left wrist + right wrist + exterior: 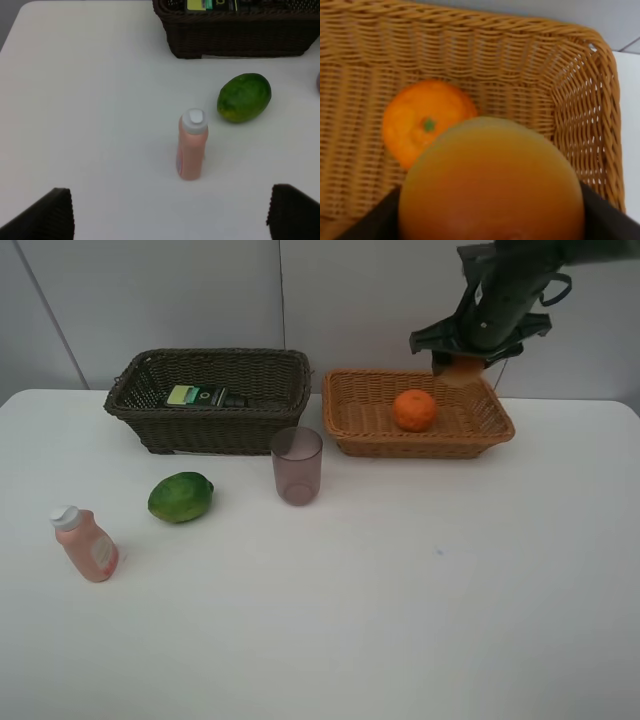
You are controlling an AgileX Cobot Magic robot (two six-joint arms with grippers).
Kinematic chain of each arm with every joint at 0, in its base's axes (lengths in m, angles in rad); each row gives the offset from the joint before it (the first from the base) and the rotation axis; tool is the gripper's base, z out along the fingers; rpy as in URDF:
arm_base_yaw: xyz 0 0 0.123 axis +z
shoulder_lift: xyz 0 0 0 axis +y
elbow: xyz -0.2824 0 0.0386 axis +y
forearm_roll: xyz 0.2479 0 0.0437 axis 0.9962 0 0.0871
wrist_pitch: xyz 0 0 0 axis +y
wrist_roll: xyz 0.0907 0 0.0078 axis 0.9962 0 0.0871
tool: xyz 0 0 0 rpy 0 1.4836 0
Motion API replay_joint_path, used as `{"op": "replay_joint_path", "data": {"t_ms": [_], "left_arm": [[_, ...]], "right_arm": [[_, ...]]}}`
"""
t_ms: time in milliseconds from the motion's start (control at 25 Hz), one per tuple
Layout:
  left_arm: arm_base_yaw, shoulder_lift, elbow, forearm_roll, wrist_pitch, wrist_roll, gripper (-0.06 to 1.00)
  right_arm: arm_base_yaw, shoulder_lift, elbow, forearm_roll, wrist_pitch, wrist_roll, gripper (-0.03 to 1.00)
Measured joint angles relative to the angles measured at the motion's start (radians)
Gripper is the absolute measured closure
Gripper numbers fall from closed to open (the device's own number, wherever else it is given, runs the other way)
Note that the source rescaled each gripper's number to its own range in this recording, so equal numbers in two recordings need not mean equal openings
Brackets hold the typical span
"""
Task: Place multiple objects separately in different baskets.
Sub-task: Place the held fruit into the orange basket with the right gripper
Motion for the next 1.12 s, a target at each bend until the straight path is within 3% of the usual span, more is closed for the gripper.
{"op": "replay_joint_path", "data": {"t_ms": [320,680,720,800,880,960,1120], "left_arm": [[0.0,0.0,0.0,0.0,0.0,0.0,-0.06],[0.0,0.0,0.0,0.0,0.0,0.0,-0.06],[0.0,0.0,0.0,0.0,0.0,0.0,-0.06],[0.0,0.0,0.0,0.0,0.0,0.0,-0.06],[0.0,0.0,0.0,0.0,0.0,0.0,-0.06],[0.0,0.0,0.0,0.0,0.0,0.0,-0.06],[0.0,0.0,0.0,0.0,0.0,0.0,-0.06]], "right_arm": [[-0.032,0.129,0.0,-0.001,-0.078,0.031,0.97],[-0.048,0.146,0.0,-0.011,-0.087,0.031,0.95],[-0.048,0.146,0.0,-0.012,-0.087,0.031,0.86],[-0.048,0.146,0.0,-0.013,-0.087,0.031,0.49],[-0.048,0.145,0.0,-0.014,-0.087,0.031,0.19],[-0.048,0.145,0.0,-0.016,-0.085,0.031,0.06],[-0.047,0.117,0.0,-0.017,-0.056,0.031,0.0]]}}
